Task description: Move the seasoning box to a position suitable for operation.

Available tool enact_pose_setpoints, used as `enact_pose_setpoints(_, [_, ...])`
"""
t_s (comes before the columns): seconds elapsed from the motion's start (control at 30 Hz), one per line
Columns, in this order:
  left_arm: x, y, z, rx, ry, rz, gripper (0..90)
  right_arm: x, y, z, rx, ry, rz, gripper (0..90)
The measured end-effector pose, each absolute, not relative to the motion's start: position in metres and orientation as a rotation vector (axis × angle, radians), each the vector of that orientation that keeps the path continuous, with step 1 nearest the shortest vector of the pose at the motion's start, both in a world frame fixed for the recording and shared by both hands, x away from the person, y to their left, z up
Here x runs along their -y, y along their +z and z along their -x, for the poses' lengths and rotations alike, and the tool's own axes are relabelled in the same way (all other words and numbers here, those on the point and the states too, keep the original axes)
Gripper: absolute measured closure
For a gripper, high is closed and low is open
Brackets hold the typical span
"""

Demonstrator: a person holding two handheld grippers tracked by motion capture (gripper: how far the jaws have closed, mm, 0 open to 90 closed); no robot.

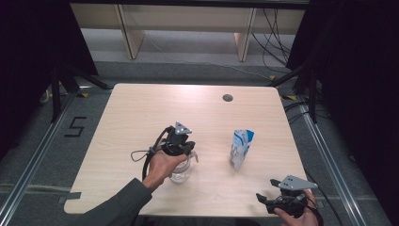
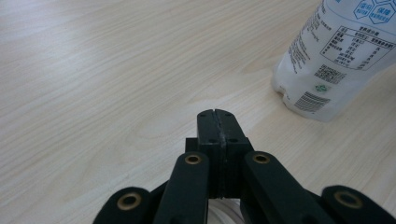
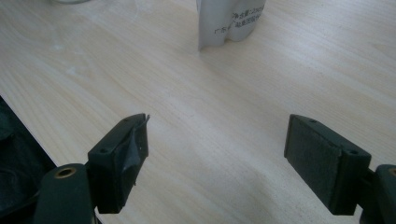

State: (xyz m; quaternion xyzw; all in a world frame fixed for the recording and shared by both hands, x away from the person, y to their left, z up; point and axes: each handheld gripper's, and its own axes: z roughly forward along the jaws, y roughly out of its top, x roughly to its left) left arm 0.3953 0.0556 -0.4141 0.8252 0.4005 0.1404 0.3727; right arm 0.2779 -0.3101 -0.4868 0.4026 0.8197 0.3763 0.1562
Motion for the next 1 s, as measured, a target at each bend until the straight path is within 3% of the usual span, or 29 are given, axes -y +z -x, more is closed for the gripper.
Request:
enact_pose_setpoints(0.47, [-0.050, -0.415, -0.389, -1.011, 0.338, -2.132, 89.4, 0.309, -0.487, -0.277, -2.345, 1.084, -1.166, 22.8])
enact_pose_setpoints(1.0, [-0.050, -0.420, -0.341, -0.836, 0.296, -2.217, 87.9, 0.310, -0.487, -0.279, -2.348, 1.082, -1.129, 22.8])
